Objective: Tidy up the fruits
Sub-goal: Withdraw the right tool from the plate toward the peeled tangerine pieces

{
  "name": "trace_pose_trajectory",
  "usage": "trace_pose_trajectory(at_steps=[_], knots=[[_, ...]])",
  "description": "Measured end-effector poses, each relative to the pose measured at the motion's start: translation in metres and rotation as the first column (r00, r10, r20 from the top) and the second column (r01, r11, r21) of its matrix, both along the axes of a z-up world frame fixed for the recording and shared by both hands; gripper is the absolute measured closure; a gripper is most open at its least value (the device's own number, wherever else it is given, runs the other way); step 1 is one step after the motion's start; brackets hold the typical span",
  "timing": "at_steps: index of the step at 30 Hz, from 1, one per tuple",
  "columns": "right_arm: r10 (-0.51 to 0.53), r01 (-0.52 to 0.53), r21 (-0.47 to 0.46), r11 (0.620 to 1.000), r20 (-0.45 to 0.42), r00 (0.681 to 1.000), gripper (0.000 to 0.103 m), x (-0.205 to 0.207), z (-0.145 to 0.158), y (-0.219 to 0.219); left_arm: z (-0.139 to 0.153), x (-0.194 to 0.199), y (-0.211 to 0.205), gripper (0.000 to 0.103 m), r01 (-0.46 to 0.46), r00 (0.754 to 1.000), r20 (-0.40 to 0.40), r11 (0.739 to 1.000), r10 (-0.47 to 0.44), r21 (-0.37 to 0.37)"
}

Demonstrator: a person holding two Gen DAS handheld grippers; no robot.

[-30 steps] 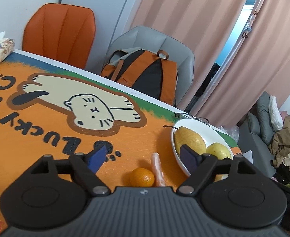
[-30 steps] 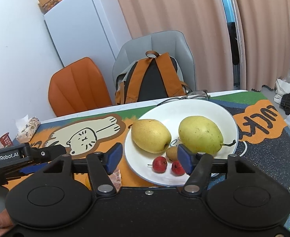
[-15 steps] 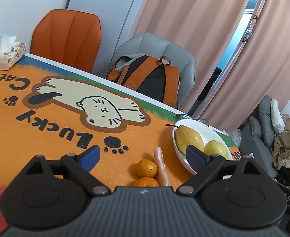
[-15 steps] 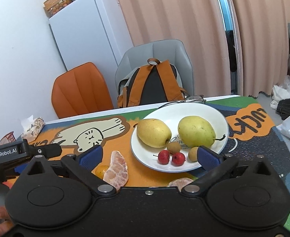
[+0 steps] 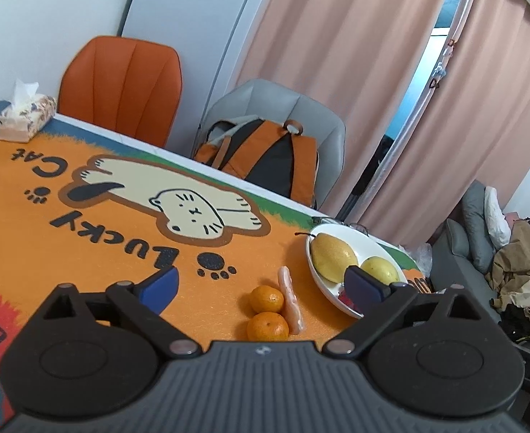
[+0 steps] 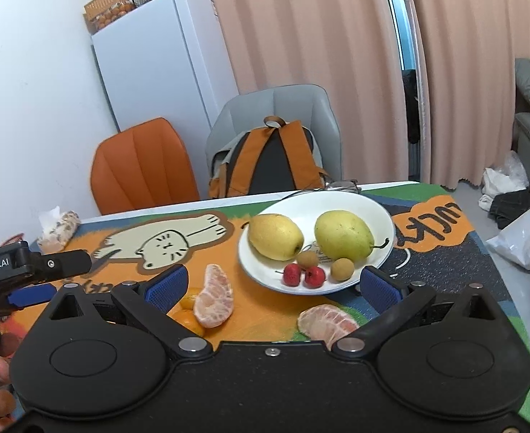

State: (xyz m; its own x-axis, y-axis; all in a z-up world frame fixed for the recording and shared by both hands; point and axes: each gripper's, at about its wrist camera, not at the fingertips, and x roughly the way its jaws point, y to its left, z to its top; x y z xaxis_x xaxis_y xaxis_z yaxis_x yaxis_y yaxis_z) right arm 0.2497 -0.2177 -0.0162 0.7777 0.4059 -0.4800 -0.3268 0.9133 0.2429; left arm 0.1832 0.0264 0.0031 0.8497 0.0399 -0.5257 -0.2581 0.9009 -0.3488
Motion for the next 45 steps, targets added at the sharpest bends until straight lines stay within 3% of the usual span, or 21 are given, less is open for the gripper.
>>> trace_pose_trajectory(at_steps=[28,36,45], knots=[[-0.004,0.003,0.027,1.000,0.041,0.999,0.000,-0.062,0.010,-0.032,0.001,-0.056,-0.016,0.005,0.049,0.998,-0.031,0.998,-0.048,0.047],[-0.003,0.003,0.003,1.000,0.040,0.999,0.000,-0.066,0.003,-0.040,-0.008,-0.053,-0.016,0.005,0.085,0.995,-0.049,0.996,-0.083,0.030],[0.008,-0.009,0.033,0.999,0.002,1.000,0.001,-0.043,-0.015,-0.042,-0.018,-0.034,-0.017,0.005,0.104,0.992,-0.079,0.994,-0.101,0.038]])
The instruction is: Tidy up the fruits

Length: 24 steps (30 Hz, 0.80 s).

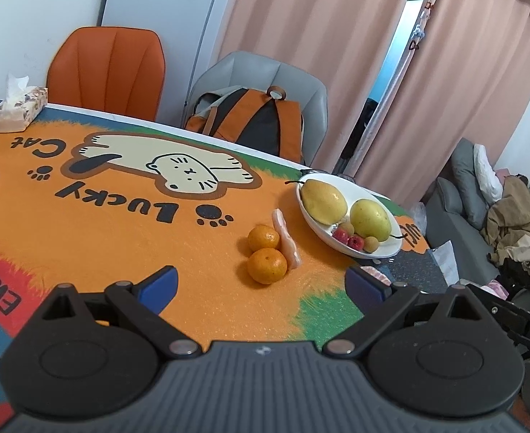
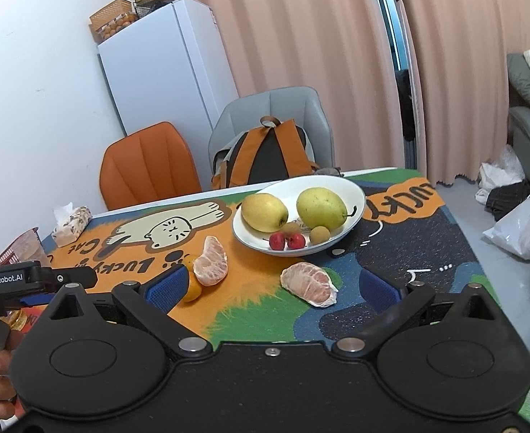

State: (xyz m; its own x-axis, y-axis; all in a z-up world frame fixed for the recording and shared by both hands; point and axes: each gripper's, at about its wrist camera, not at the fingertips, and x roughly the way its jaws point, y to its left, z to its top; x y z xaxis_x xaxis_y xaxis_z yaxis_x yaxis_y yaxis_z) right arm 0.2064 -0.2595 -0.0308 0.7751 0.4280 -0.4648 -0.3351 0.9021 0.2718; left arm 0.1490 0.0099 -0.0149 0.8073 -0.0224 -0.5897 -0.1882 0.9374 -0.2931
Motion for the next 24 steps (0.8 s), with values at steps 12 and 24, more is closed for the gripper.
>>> trace_pose_trajectory(at_steps=[12,24], knots=[[0.006,-0.007,-0.016,1.000,-0.066,0.998,0.006,0.039,-0.027,0.000,-0.022,0.046,0.002,0.011,0.000,1.000,-0.019,1.000,-0.001,-0.011],[0.015,-0.020,-0.035,0.999,-0.115,0.993,0.018,0.072,-0.052,0.013,-0.040,0.082,-0.002,0.026,0.070,0.996,-0.053,0.998,-0.070,-0.009]])
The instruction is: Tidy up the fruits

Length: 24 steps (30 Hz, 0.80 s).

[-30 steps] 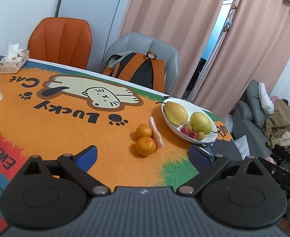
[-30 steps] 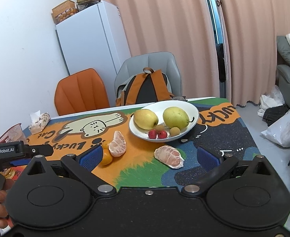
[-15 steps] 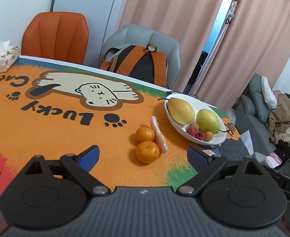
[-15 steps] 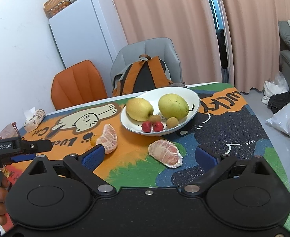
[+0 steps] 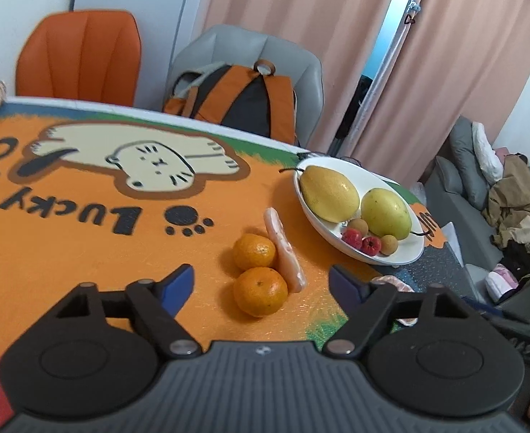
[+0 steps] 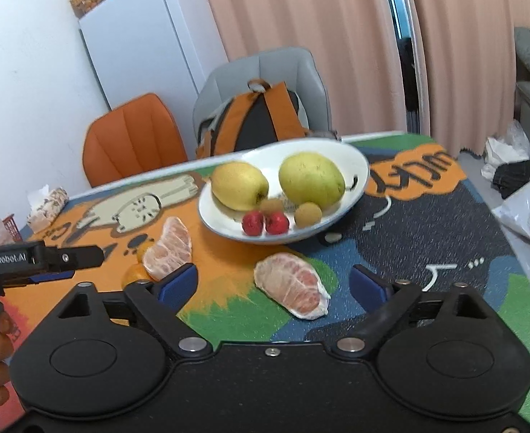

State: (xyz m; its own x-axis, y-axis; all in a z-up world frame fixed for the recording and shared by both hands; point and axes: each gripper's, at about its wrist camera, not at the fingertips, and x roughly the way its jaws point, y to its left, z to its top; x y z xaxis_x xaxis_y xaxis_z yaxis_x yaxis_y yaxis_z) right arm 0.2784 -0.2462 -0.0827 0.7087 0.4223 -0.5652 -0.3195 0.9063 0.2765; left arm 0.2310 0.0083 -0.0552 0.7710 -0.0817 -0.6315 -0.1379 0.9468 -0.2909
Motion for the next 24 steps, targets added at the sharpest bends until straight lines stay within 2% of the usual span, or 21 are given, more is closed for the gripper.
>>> trace_pose_trajectory(at_steps=[2,6,9,13,16,21,22,24], knots=[[0.008,-0.008,-0.008,1.000,-0.014,1.000,0.022,0.004,-0.004,0.001,-0.003,0.005,-0.001,0.033,0.006,1.000,-0.005,1.000,-0.007,-0.012],[0.008,-0.008,-0.007,1.000,-0.032,0.999,0.029,0.012,-0.010,0.000,-0.005,0.015,-0.005,0.034,0.017,1.000,-0.008,1.000,-0.017,-0.021],[0.010,-0.011,-0.006,1.000,-0.037,0.999,0.032,0.018,-0.013,-0.001,-0.007,0.024,-0.008,0.038,0.032,0.999,-0.003,0.999,-0.032,-0.035],[0.008,-0.009,-0.006,1.000,-0.050,0.999,0.034,0.027,-0.019,0.000,-0.011,0.033,-0.014,0.048,0.052,0.999,-0.014,0.998,-0.052,-0.041],[0.010,-0.011,-0.010,1.000,-0.060,0.998,0.034,0.034,-0.023,0.001,-0.014,0.040,-0.016,0.050,0.064,0.998,-0.018,0.997,-0.065,-0.046],[0.018,-0.020,-0.018,1.000,-0.077,0.997,0.036,0.043,-0.029,0.003,-0.018,0.052,-0.022,0.062,0.079,0.996,-0.028,0.995,-0.081,-0.054],[0.024,-0.026,-0.020,0.999,-0.081,0.996,0.037,0.044,-0.030,0.005,-0.019,0.054,-0.022,0.067,0.086,0.996,-0.032,0.994,-0.088,-0.065],[0.035,-0.037,-0.019,0.999,-0.089,0.995,0.042,0.047,-0.032,0.007,-0.021,0.057,-0.024,0.072,0.091,0.995,-0.040,0.993,-0.095,-0.078]])
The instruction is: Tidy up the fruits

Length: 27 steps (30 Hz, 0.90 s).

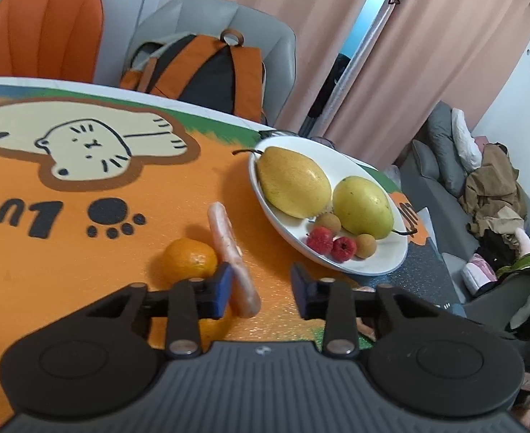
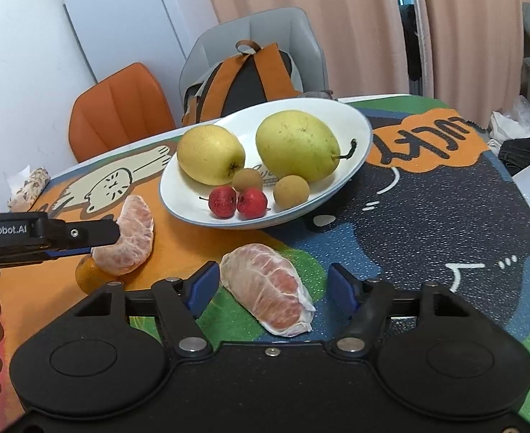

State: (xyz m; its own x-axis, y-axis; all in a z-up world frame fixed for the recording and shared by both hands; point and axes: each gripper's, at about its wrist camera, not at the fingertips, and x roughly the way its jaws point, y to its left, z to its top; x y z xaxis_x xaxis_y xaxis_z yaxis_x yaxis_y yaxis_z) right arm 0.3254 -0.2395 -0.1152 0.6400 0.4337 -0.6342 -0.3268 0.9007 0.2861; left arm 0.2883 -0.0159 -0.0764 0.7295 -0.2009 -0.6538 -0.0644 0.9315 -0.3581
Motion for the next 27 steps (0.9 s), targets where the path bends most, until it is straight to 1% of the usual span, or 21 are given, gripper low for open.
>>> trace_pose_trajectory(at_steps=[2,4,6,8,12,16,18,22,27], knots=[[0.011,-0.011,-0.005,1.000,0.009,1.000,0.045,0.000,-0.001,0.002,-0.003,0.003,-0.002,0.073,0.007,1.000,-0.009,1.000,-0.007,0.001],[0.019,-0.019,-0.005,1.000,0.012,1.000,0.050,0.000,-0.001,0.003,-0.006,0.005,-0.003,0.073,0.006,1.000,-0.020,1.000,-0.006,0.001],[0.019,-0.018,-0.013,1.000,0.016,1.000,0.058,-0.001,-0.001,0.002,-0.008,0.007,-0.004,0.073,0.003,1.000,-0.028,1.000,-0.003,0.002],[0.019,-0.019,-0.021,1.000,0.022,1.000,0.063,-0.002,-0.001,0.001,-0.011,0.008,-0.006,0.073,0.002,1.000,-0.029,1.000,-0.002,0.003],[0.030,-0.030,-0.004,1.000,0.013,0.999,0.069,-0.006,-0.001,-0.005,-0.013,0.013,-0.010,0.073,-0.016,0.999,-0.031,1.000,0.017,0.019],[0.035,-0.035,0.002,0.999,0.012,0.999,0.072,-0.012,0.000,-0.008,-0.013,0.018,-0.015,0.072,-0.049,0.998,-0.038,0.997,0.051,0.060],[0.035,-0.035,0.003,0.999,0.012,0.999,0.072,-0.014,0.000,-0.008,-0.015,0.020,-0.016,0.073,-0.063,0.997,-0.043,0.996,0.066,0.069],[0.033,-0.033,0.004,0.999,0.011,0.999,0.072,-0.016,0.000,-0.009,-0.016,0.022,-0.017,0.073,-0.076,0.996,-0.033,0.993,0.080,0.094],[0.031,-0.031,-0.002,1.000,0.009,0.999,0.072,-0.020,0.001,-0.010,-0.018,0.027,-0.026,0.073,-0.077,0.996,-0.035,0.985,0.084,0.155]])
